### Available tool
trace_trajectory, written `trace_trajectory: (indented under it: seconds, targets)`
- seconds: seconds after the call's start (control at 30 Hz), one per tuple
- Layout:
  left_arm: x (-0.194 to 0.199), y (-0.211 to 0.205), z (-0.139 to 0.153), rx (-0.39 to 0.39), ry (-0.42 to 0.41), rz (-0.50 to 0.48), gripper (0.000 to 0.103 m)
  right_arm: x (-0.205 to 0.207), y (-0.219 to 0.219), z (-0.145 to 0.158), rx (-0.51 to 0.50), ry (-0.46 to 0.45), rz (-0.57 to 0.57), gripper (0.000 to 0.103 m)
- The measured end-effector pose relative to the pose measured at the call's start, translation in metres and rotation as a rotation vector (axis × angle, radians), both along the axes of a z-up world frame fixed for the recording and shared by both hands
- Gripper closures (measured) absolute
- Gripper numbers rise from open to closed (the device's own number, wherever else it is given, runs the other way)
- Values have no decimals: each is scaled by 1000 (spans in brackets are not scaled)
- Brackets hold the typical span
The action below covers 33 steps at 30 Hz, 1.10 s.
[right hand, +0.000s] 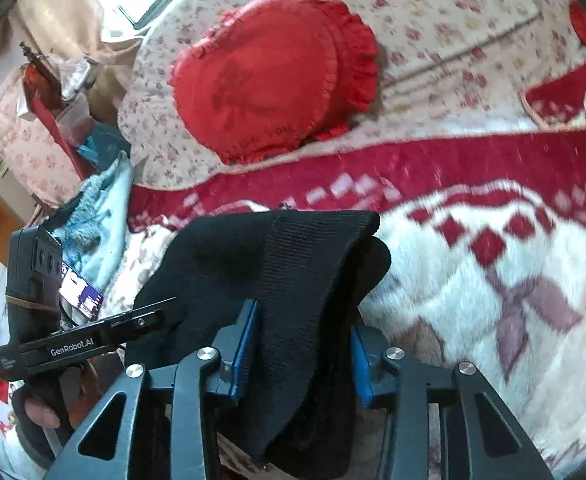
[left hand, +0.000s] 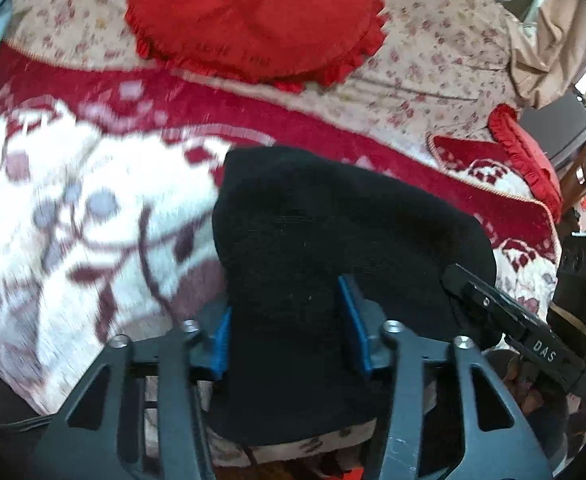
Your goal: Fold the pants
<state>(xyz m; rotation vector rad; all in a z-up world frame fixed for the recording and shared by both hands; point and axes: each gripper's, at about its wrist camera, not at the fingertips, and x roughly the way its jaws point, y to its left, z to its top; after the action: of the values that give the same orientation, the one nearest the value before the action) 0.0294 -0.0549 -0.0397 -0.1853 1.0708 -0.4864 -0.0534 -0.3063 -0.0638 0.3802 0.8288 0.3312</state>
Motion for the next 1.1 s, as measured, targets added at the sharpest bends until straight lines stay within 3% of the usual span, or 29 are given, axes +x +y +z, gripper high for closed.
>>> trace_trajectory:
  seconds: [0.13,0.23,0.33,0.4,0.47,0.6,0.77,0.83,0.97,1.1]
  targets:
    - [21,-4,20,9,-66,13,60,18,0,23,9,-65,-2,65]
    - [43,-9,20,33,-83,29,60,40,2,30,-16,-92,-5,65]
    - [64,-16,-4,87,-29,34,60,68,1,12,-53,-50,-6,64]
    - [68,-18,-14,108,-34,42,51,83,-1,-8,-95,26,-19,58]
    - [66,-18,-13,122,-55,42,50,80,-9,-8,-64,18,-26,56]
    - [65,-20,-11,142,-65,46,49,60,-14,19,-129,-43,-56,56]
    - [64,-19,-10,146,-65,56,49,37,8,51,-151,-128,36,64]
    - [62,-20,-10,150,-69,60,49,37,22,47,-180,-118,75,67]
    - [56,-22,-5,168,-83,60,49,47,42,2,-286,-12,93,68]
    - [46,-24,7,244,-142,58,49,41,35,17,-244,-41,66,68]
